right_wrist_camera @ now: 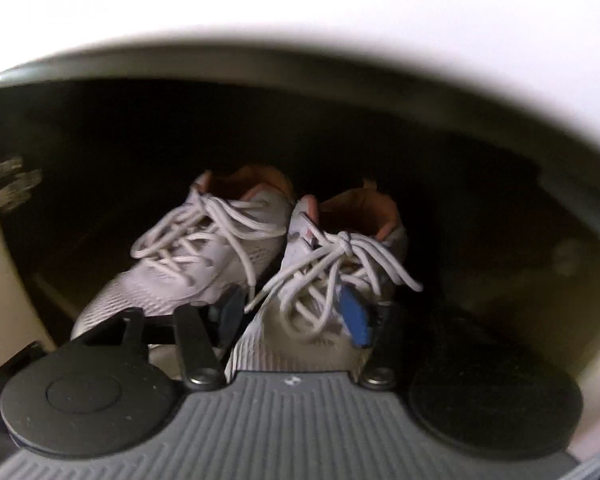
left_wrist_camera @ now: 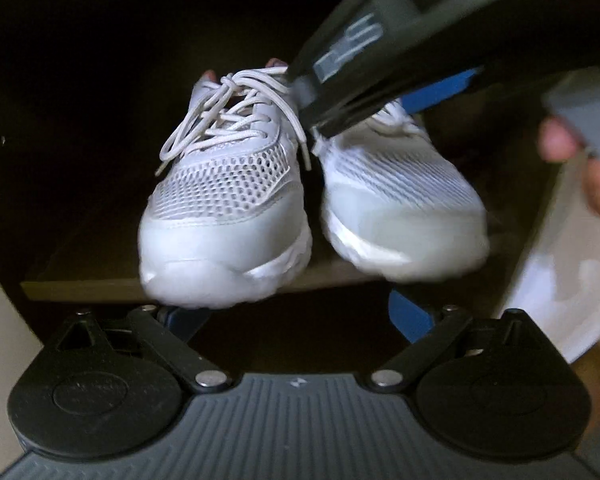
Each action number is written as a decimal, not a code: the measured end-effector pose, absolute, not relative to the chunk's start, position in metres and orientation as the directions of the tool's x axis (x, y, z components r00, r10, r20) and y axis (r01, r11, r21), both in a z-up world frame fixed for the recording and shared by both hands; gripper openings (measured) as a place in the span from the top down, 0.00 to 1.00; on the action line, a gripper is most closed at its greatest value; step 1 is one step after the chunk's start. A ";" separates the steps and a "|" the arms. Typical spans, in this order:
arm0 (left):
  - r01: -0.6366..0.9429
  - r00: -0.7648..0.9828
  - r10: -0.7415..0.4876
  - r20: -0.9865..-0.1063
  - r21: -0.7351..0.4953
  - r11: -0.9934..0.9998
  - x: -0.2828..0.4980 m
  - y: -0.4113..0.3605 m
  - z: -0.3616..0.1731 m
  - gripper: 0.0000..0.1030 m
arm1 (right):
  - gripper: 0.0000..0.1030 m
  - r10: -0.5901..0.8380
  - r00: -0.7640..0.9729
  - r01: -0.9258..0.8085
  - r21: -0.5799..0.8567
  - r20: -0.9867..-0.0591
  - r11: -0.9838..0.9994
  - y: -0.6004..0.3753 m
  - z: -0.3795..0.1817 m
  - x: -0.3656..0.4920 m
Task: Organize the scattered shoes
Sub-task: 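Carry the sneakers into the cabinet, set them on the highest shelf, open right gripper, then grasp the pair of beige quilted slippers by their heels with the right gripper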
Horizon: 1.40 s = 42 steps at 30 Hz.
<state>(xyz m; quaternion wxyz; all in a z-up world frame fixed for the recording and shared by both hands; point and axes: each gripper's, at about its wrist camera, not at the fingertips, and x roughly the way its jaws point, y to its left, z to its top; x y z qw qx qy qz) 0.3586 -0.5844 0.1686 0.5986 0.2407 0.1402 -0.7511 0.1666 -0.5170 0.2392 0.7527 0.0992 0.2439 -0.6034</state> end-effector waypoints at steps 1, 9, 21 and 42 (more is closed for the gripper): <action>0.959 -0.167 -0.833 -0.528 0.109 -0.262 0.361 -0.573 0.169 0.06 | 0.51 -0.856 0.169 0.955 -0.134 -0.488 0.265 -0.495 0.241 0.160; 0.866 -0.223 -0.844 -0.488 0.299 -0.402 0.318 -0.506 0.211 0.06 | 0.85 -0.761 0.217 0.959 -0.010 -0.612 0.282 -0.451 0.213 0.140; 0.848 -0.232 -0.838 -0.493 0.319 -0.423 0.278 -0.523 0.194 0.06 | 0.84 -0.769 0.213 0.962 -0.006 -0.603 0.272 -0.474 0.208 0.150; 0.996 0.008 -0.706 -0.708 0.068 -0.058 0.241 -0.254 0.093 0.06 | 0.68 -0.393 0.461 0.680 0.032 -0.796 0.733 -0.337 0.106 0.053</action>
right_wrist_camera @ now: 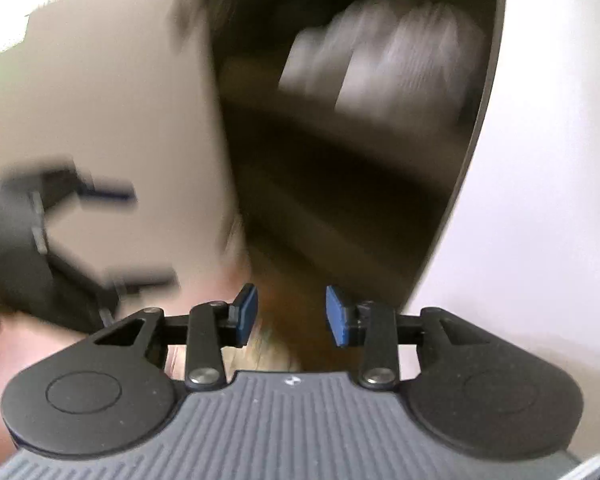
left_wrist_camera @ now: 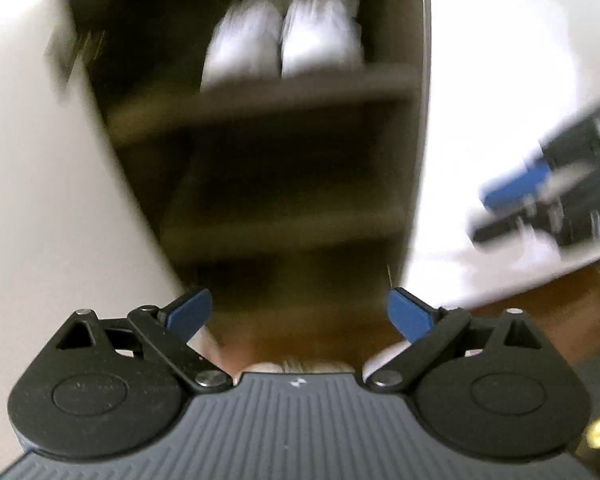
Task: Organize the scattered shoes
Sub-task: 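Grasp the pair of beige quilted slippers by their heels with the right gripper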
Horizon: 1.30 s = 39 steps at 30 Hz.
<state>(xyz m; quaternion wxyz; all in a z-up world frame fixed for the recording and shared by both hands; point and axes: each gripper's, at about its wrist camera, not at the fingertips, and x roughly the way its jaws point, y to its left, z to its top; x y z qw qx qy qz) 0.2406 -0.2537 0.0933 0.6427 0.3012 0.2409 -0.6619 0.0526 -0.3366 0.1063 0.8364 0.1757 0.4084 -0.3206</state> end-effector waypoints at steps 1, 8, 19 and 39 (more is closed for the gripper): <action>0.999 0.029 -0.659 -0.752 0.045 -0.008 0.229 -0.223 0.074 0.06 | 0.68 -0.313 0.431 0.639 0.042 -0.846 0.768 -0.317 0.074 0.048; 0.983 0.095 -0.472 -0.877 0.007 0.184 0.165 -0.102 -0.013 0.06 | 0.68 -0.048 0.265 0.301 0.035 -0.963 0.953 -0.219 -0.102 0.052; 0.939 0.114 -0.399 -0.910 -0.032 0.341 0.109 -0.053 -0.084 0.06 | 0.60 -0.121 0.101 0.004 -0.121 -0.988 0.993 -0.184 -0.272 0.065; 0.938 0.179 -0.390 -0.903 0.037 0.345 0.163 -0.098 -0.009 0.06 | 0.84 -0.120 0.415 0.793 0.294 -0.902 0.533 -0.343 -0.050 0.072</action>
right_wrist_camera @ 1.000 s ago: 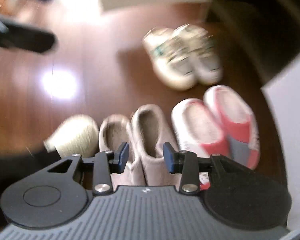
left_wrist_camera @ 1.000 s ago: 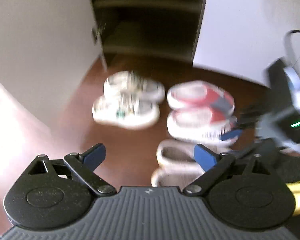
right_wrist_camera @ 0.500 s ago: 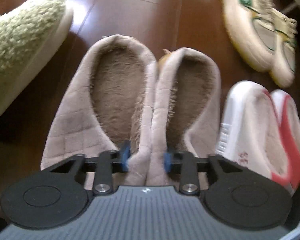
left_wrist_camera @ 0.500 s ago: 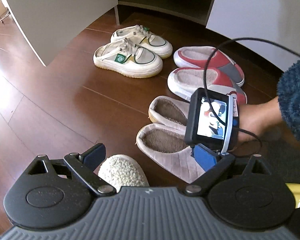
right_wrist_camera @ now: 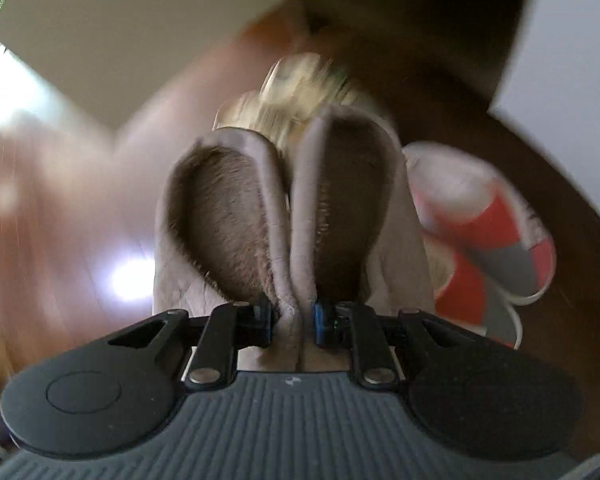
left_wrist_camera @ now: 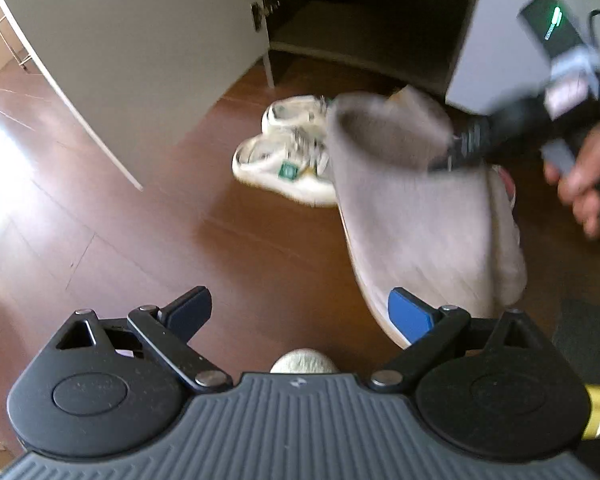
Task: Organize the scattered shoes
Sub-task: 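Set the beige slippers on the shelf below the sneakers, open right gripper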
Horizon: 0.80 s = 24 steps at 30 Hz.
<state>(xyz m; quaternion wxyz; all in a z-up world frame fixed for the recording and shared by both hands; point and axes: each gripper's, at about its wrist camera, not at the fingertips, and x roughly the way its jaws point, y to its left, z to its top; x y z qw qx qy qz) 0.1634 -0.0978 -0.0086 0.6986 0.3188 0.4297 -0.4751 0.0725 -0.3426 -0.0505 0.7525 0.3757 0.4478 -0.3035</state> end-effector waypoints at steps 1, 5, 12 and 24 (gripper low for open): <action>0.943 0.176 -0.405 -0.897 0.035 0.331 0.169 -0.107 -0.003 0.06 | 0.84 -0.164 0.427 0.818 0.303 -0.889 0.488 -0.356 -0.035 0.078; 0.965 0.164 -0.473 -0.865 0.041 0.258 0.188 -0.143 0.015 0.06 | 0.84 -0.311 0.438 0.875 0.321 -0.843 0.363 -0.397 0.016 0.094; 0.990 0.107 -0.564 -0.819 0.034 0.138 0.221 -0.204 0.029 0.06 | 0.84 -0.569 0.347 0.938 0.285 -0.746 0.198 -0.489 0.093 0.148; 0.998 0.026 -0.729 -0.684 0.060 -0.020 0.229 -0.342 -0.007 0.06 | 0.82 -0.659 0.287 0.948 0.109 -0.695 0.299 -0.593 0.046 0.208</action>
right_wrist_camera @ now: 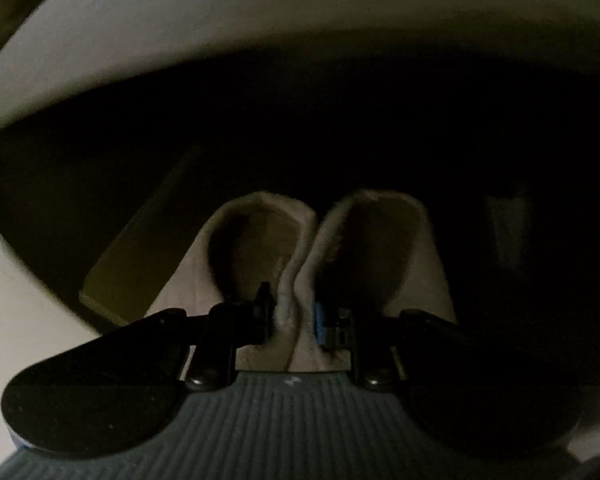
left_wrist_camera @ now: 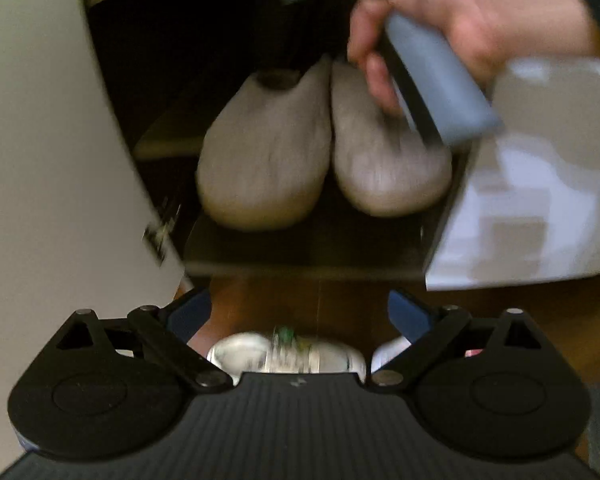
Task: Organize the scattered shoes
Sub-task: 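Set the beige slippers on the shelf below the sneakers, open right gripper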
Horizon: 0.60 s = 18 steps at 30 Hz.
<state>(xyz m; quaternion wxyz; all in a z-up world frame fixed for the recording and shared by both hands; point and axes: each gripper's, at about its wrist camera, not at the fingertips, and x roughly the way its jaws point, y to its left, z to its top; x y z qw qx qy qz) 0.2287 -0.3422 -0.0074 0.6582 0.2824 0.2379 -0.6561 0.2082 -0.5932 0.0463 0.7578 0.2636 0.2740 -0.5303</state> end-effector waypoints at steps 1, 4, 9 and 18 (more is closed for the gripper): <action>0.998 0.003 -0.734 -0.679 0.050 -0.042 0.227 -0.354 -0.008 0.06 | 0.82 -0.663 0.296 0.942 0.094 -0.687 0.322 -0.593 0.046 0.208; 0.996 -0.030 -0.735 -0.677 0.045 -0.082 0.219 -0.374 -0.011 0.06 | 0.80 -0.666 0.322 0.921 0.059 -0.673 0.385 -0.594 0.044 0.208; 1.000 -0.020 -0.708 -0.705 -0.026 -0.003 0.218 -0.389 -0.017 0.03 | 0.77 -0.661 0.336 0.900 0.021 -0.671 0.436 -0.598 0.043 0.209; 0.997 -0.014 -0.671 -0.742 -0.060 0.045 0.218 -0.410 -0.016 0.01 | 0.57 -0.686 0.319 0.881 -0.062 -0.654 0.469 -0.597 0.045 0.213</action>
